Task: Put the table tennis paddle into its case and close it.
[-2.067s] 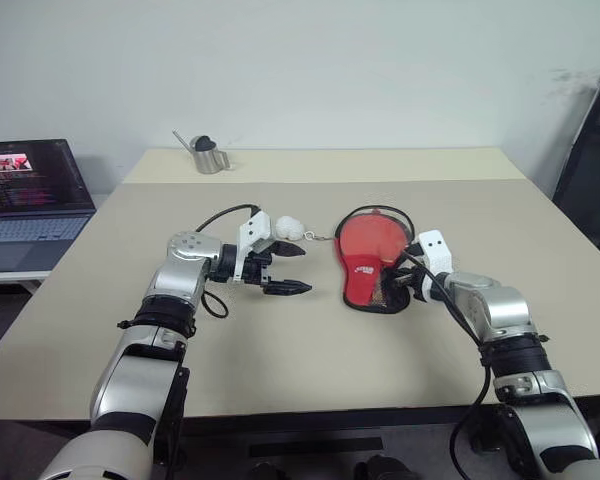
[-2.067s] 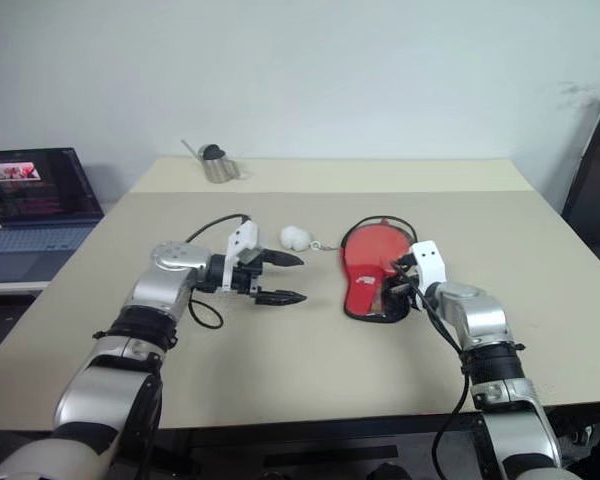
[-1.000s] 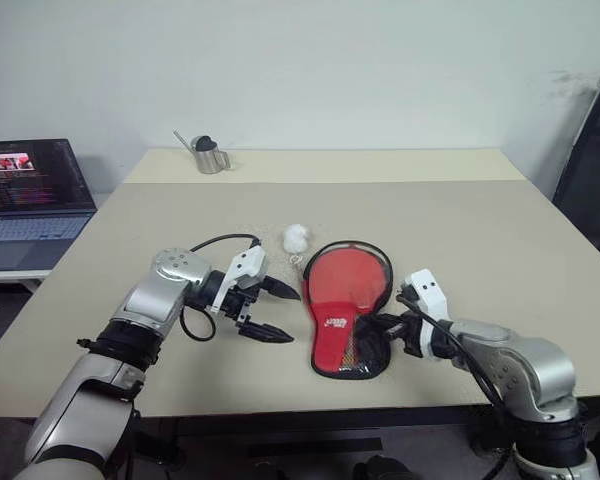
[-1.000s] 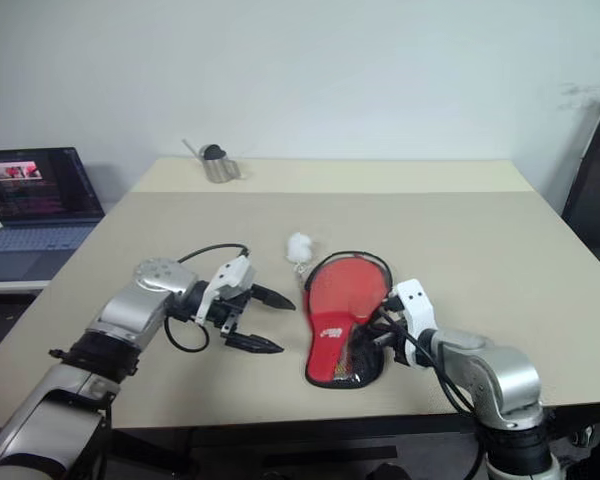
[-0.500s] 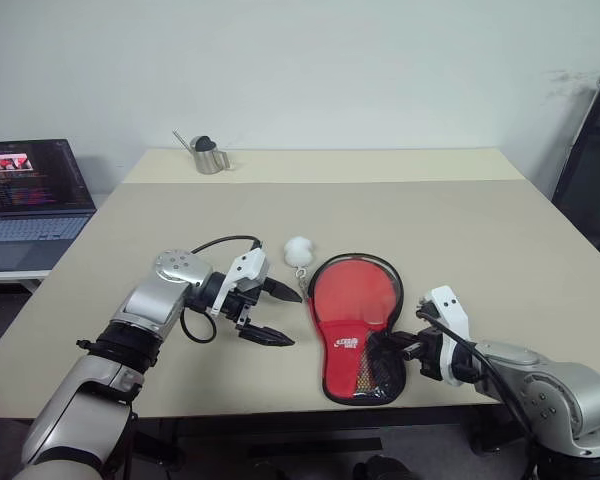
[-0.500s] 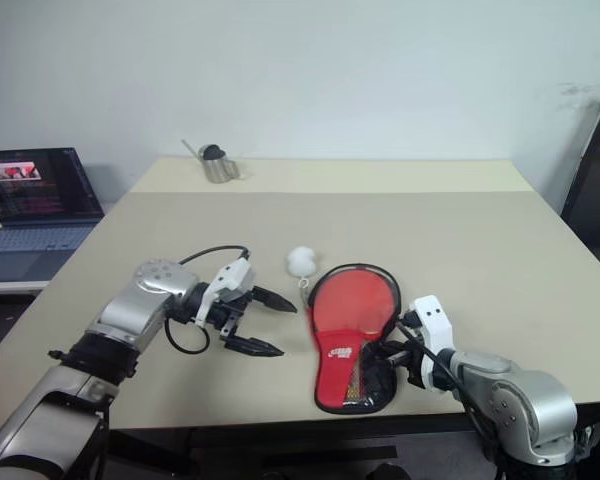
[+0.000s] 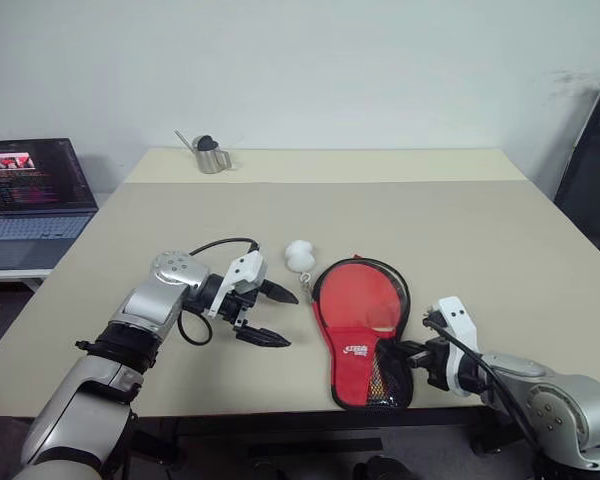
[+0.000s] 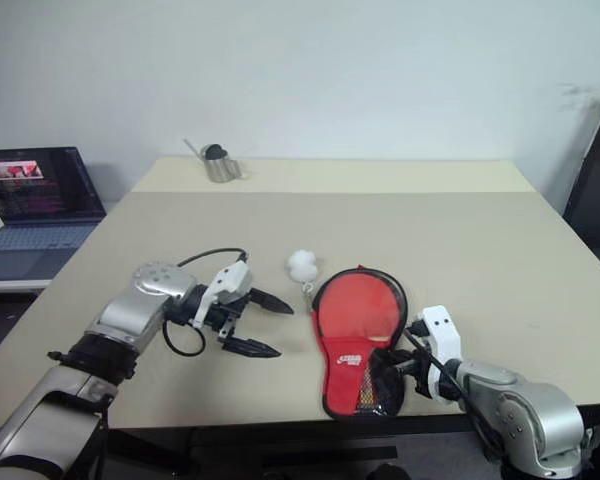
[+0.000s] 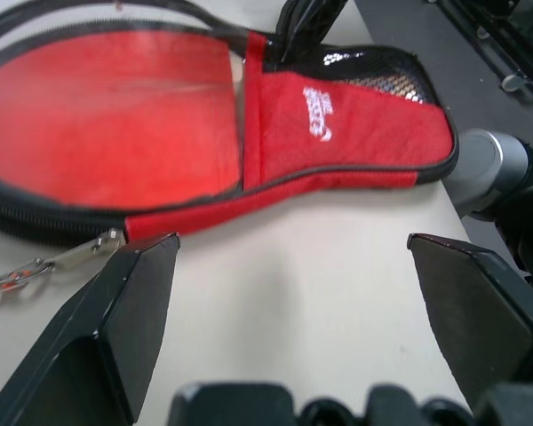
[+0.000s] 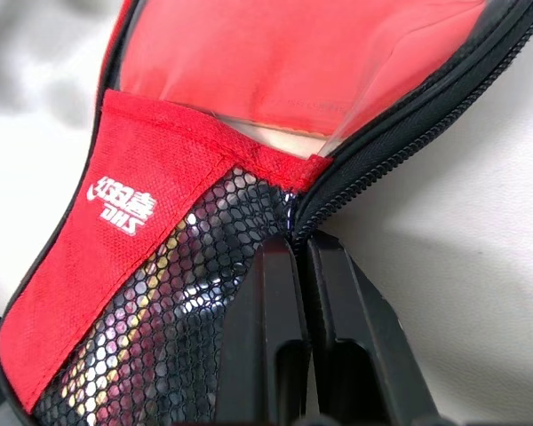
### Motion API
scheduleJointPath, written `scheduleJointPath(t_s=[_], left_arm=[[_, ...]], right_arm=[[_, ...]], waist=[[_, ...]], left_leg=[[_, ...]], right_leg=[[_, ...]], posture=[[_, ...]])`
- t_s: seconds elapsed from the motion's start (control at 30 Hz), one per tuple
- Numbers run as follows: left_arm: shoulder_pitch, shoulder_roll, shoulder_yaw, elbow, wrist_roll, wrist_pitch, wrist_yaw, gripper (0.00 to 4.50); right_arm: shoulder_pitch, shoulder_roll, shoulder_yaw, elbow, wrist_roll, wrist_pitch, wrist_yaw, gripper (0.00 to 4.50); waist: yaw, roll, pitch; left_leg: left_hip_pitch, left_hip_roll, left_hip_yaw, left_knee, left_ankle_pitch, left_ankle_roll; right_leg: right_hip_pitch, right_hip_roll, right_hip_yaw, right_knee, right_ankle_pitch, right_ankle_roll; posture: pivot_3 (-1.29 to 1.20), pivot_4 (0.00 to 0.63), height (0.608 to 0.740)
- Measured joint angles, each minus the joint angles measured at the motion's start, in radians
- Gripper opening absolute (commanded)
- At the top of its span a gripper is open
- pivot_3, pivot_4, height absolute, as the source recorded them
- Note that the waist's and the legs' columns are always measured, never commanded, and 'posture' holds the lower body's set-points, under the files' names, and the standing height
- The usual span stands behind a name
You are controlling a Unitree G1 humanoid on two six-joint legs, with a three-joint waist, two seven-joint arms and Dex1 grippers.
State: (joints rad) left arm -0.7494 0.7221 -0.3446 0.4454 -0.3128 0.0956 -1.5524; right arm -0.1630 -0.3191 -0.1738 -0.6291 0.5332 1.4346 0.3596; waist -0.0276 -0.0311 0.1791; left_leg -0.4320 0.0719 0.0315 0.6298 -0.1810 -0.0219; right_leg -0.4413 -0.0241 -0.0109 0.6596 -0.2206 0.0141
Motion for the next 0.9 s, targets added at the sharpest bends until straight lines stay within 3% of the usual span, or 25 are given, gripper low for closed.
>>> scheduleJointPath(t_s=[0.2, 0.23, 0.27, 0.4, 0.57, 0.73, 0.87, 0.9], left_arm=[[0.000, -0.001, 0.000, 0.021, 0.006, -0.010, -0.001, 4.50], [0.000, -0.002, 0.000, 0.024, 0.007, -0.013, -0.001, 4.50], [0.000, -0.002, 0.000, 0.024, 0.007, -0.014, -0.001, 4.50], [0.000, -0.005, 0.000, 0.030, 0.010, -0.017, -0.001, 4.50], [0.006, -0.006, 0.004, 0.033, 0.017, -0.018, -0.002, 4.50], [0.012, -0.010, 0.012, 0.033, 0.021, -0.019, -0.002, 4.50], [0.004, -0.044, 0.040, 0.063, 0.023, -0.015, 0.013, 4.50], [-0.001, -0.058, 0.051, 0.073, 0.023, -0.008, 0.026, 4.50]], right_arm=[[0.018, 0.044, -0.040, -0.047, 0.015, 0.037, -0.029, 0.01], [0.020, 0.059, -0.044, -0.059, 0.018, 0.049, -0.038, 0.52], [0.021, 0.061, -0.044, -0.064, 0.019, 0.054, -0.039, 0.67], [0.032, 0.107, -0.076, -0.101, 0.026, 0.090, -0.059, 2.01], [0.066, 0.023, -0.165, -0.192, 0.052, 0.119, -0.025, 3.61], [0.060, 0.020, -0.221, -0.257, 0.104, 0.130, 0.012, 3.61], [-0.008, -0.006, -0.205, -0.274, 0.127, 0.048, 0.034, 4.48], [-0.018, -0.030, -0.187, -0.276, 0.126, 0.017, 0.037, 4.48]], waist=[[0.003, 0.000, 0.000], [0.002, 0.000, 0.000], [0.002, 0.000, 0.000], [0.001, 0.000, 0.000], [0.002, 0.000, 0.000], [-0.001, 0.000, 0.000], [-0.001, 0.000, 0.000], [-0.001, 0.000, 0.000]], left_leg=[[0.000, 0.000, 0.000, 0.000, 0.000, 0.000], [0.000, 0.000, 0.000, 0.000, 0.000, 0.000], [0.000, 0.000, 0.000, 0.000, 0.000, 0.000], [0.000, 0.000, 0.000, 0.000, 0.000, 0.000], [0.000, 0.000, 0.000, 0.000, 0.000, 0.000], [0.000, 0.000, -0.002, 0.000, 0.000, 0.000], [0.000, 0.000, -0.002, 0.000, 0.000, 0.000], [0.000, 0.000, -0.002, 0.000, 0.000, 0.000]], right_leg=[[0.000, 0.000, 0.000, 0.000, 0.000, 0.000], [0.000, 0.000, 0.000, -0.001, 0.000, 0.000], [0.000, 0.000, 0.000, -0.001, 0.000, 0.000], [0.000, 0.000, 0.000, 0.000, 0.000, 0.000], [0.000, 0.000, 0.000, -0.001, 0.000, 0.000], [0.000, 0.001, -0.001, -0.001, 0.000, 0.000], [0.001, 0.001, 0.000, -0.001, 0.000, 0.000], [0.001, 0.001, 0.000, -0.002, 0.000, 0.000]], posture=[[0.00, 0.150, 0.740], [0.00, 0.150, 0.740], [0.00, 0.150, 0.740], [0.00, 0.150, 0.740], [0.00, 0.150, 0.740], [0.00, 0.150, 0.740], [0.00, 0.150, 0.740], [0.00, 0.150, 0.740]])
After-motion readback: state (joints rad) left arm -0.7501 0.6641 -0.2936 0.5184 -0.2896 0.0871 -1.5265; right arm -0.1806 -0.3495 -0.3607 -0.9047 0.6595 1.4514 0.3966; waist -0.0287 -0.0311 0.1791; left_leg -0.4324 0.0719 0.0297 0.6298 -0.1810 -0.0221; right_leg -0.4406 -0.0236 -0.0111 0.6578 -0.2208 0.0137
